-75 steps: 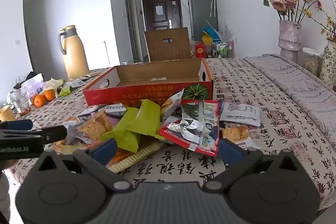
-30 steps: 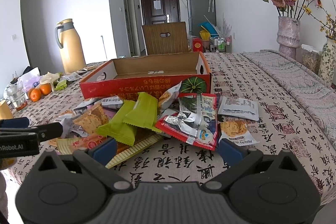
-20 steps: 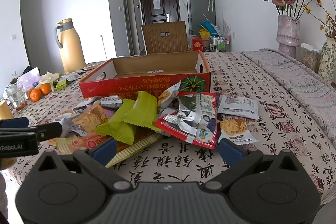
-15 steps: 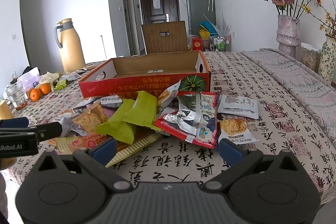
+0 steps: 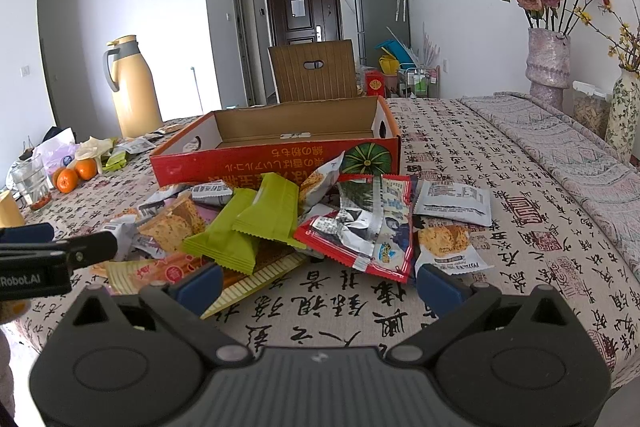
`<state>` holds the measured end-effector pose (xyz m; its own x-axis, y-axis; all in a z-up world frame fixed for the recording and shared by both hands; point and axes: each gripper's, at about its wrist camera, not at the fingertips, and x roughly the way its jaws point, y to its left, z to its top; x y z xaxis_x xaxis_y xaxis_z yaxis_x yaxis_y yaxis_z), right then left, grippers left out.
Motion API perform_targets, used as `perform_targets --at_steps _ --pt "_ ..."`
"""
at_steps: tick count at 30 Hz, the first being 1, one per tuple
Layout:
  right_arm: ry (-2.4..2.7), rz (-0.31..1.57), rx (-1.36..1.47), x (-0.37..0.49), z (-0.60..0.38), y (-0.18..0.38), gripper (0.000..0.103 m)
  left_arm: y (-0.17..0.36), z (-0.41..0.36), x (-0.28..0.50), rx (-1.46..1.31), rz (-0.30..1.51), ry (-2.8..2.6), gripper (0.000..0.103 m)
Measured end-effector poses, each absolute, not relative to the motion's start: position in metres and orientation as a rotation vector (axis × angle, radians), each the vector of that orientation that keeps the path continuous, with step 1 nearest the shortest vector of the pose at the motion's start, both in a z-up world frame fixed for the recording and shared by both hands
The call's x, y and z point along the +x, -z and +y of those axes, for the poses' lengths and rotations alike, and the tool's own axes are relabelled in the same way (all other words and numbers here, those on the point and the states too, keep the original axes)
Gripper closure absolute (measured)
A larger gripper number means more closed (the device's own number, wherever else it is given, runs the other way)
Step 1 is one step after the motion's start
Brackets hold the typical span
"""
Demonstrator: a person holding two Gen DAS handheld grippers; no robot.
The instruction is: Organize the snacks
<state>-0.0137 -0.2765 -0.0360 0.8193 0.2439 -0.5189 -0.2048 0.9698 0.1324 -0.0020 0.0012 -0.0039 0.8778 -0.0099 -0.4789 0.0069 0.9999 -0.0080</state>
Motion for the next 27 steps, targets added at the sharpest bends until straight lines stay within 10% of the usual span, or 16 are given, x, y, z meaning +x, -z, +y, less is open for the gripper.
perform_targets --at_steps 27 --pt "-0.146 0.573 0.076 0.006 -0.309 0.045 0.001 0.005 -0.002 0.013 -0.016 0.505 0.001 0.0"
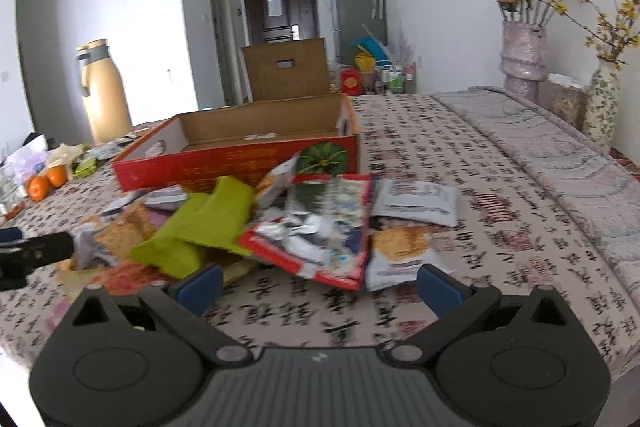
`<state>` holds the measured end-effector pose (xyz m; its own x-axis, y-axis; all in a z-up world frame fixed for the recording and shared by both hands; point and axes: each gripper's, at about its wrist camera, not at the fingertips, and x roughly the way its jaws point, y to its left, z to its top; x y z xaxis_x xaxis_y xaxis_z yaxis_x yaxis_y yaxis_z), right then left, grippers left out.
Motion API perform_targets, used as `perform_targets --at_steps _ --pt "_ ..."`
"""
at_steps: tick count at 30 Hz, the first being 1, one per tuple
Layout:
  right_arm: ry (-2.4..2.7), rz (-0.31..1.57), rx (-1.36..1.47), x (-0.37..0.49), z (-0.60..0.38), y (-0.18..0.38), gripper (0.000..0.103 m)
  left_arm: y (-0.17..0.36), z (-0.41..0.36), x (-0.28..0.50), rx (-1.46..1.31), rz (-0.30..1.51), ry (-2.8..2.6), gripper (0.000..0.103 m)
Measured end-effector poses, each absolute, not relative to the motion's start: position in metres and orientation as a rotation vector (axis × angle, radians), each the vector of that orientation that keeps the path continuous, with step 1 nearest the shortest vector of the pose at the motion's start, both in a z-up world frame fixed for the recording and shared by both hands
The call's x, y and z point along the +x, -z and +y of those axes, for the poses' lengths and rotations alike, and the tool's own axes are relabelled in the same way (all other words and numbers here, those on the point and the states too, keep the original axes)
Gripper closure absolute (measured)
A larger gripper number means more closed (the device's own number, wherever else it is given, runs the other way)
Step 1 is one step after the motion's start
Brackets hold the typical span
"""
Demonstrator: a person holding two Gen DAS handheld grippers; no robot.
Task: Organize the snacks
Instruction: 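Grasp the cracker packet with the right tool while the left tool approaches the pink bag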
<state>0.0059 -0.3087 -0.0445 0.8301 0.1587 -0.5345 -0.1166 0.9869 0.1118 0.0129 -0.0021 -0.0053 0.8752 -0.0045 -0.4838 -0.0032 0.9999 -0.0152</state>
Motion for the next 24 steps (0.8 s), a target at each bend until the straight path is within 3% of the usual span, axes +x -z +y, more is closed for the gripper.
perform_targets --at_steps 10,19,24 --pt "-0.045 0.628 0.03 0.053 -0.345 0.059 0.027 0.008 -0.001 0.023 -0.02 0.525 -0.02 0.0" --pt "-0.068 0.703 0.004 0.09 -0.342 0.076 0.04 0.01 0.002 0.029 -0.018 0.541 -0.043 0.0" --pt "-0.076 0.703 0.006 0.093 -0.344 0.082 0.041 0.012 0.003 0.032 -0.02 0.552 -0.053 0.0"
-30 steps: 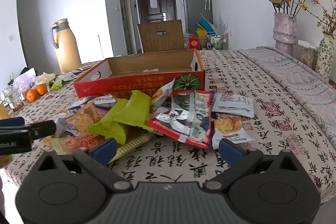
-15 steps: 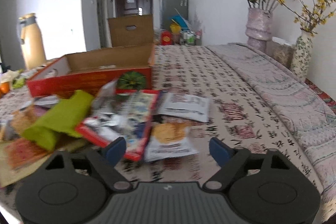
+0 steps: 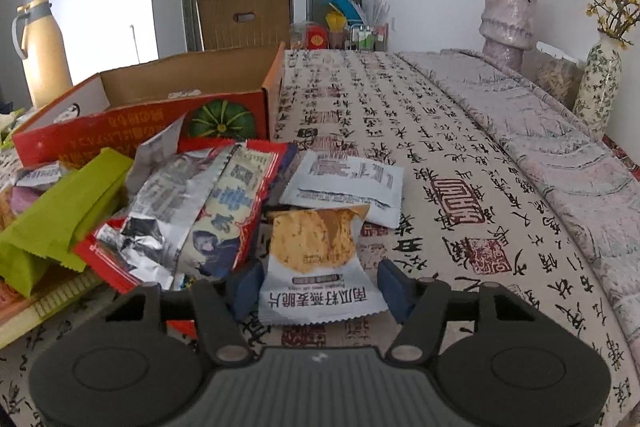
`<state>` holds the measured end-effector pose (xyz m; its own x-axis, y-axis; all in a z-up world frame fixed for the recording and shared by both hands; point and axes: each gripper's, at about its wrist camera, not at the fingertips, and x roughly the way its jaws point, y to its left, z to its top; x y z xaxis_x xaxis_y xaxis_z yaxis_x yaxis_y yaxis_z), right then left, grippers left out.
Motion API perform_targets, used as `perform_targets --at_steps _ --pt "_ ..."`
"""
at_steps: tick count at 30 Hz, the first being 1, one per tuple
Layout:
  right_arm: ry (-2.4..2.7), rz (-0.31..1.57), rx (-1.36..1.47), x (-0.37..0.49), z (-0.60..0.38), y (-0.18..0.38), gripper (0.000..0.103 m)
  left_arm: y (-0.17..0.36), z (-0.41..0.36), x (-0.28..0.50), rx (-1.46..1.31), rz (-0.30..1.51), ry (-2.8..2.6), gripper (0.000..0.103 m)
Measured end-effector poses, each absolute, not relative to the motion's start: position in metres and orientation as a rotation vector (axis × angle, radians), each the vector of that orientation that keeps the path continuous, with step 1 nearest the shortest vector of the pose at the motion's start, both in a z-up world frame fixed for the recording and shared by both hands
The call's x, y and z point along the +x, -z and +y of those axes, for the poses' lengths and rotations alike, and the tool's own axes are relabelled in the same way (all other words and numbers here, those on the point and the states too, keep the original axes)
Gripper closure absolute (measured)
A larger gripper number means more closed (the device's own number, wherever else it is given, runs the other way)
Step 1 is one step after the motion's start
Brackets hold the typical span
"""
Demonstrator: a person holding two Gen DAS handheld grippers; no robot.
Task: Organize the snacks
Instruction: 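Grasp the cracker packet with the right tool while the left tool approaches the pink bag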
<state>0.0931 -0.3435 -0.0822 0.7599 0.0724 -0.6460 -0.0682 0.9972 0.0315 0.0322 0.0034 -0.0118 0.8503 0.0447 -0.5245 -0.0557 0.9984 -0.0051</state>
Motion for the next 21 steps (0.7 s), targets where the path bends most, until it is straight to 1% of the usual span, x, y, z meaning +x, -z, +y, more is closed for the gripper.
perform_targets --at_steps 5,7,8,9,15,21 --pt "-0.081 0.681 0.014 0.09 -0.344 0.082 0.043 0.013 0.006 0.034 -0.028 0.563 -0.061 0.0" --pt "-0.077 0.663 0.026 0.084 -0.346 0.078 0.05 0.014 0.008 0.035 -0.032 0.569 -0.067 0.0" --pt "-0.077 0.653 0.034 0.082 -0.347 0.076 0.052 0.014 0.009 0.035 -0.033 0.572 -0.07 0.0" --pt "-0.082 0.646 0.042 0.08 -0.347 0.074 0.062 0.015 0.011 0.035 -0.034 0.575 -0.073 0.0" --pt "-0.083 0.611 0.061 0.064 -0.349 0.069 0.065 0.019 0.019 0.036 -0.044 0.608 -0.087 0.0" --pt "-0.073 0.56 0.08 0.046 -0.35 0.061 0.065 0.02 0.025 0.029 -0.033 0.63 -0.081 0.0"
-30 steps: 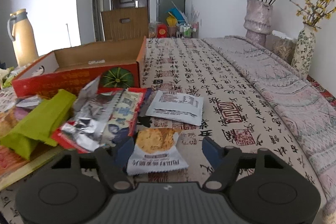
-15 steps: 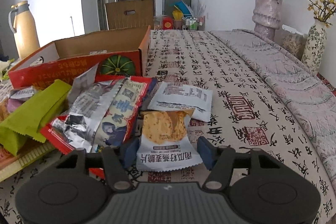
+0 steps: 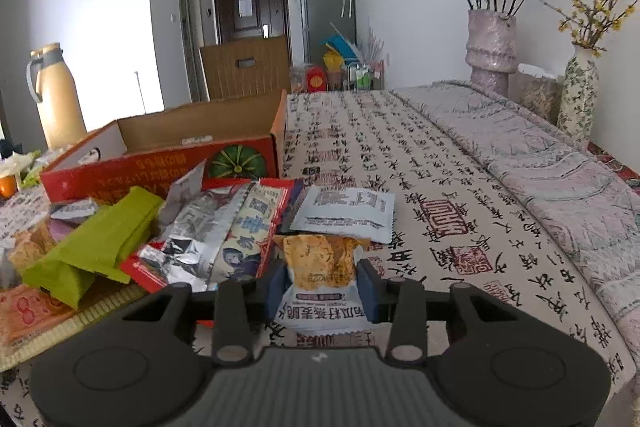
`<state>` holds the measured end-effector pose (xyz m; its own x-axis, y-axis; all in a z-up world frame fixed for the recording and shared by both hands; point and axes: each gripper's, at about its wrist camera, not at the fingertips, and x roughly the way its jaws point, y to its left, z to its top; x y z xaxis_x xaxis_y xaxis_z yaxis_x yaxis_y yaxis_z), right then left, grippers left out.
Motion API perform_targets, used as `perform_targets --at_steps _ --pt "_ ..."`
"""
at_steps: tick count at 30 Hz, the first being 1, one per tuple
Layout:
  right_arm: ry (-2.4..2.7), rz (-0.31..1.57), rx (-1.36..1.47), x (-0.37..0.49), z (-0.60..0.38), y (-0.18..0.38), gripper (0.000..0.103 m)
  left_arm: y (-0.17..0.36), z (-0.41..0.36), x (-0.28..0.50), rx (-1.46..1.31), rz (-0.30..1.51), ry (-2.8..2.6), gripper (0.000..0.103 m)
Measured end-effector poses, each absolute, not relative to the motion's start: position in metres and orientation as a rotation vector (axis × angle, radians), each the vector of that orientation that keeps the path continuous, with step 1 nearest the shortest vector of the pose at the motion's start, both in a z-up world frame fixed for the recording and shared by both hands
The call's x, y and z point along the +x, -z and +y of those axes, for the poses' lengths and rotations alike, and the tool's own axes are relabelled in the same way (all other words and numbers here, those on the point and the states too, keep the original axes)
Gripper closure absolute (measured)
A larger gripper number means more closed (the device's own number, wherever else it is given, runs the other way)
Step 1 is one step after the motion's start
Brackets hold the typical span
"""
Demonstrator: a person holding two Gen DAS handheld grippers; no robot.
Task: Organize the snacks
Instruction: 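Grasp the cracker packet with the right tool while the left tool approaches the pink bag, then grasp the pink snack bag with the left tool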
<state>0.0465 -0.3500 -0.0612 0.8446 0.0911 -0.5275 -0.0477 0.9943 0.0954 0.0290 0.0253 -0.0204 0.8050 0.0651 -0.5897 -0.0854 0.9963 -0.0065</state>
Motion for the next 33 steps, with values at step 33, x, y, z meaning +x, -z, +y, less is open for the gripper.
perform_targets --at_steps 33 --pt "-0.086 0.487 0.101 -0.014 -0.34 0.052 0.065 0.041 0.011 -0.002 0.083 0.657 0.067 0.0"
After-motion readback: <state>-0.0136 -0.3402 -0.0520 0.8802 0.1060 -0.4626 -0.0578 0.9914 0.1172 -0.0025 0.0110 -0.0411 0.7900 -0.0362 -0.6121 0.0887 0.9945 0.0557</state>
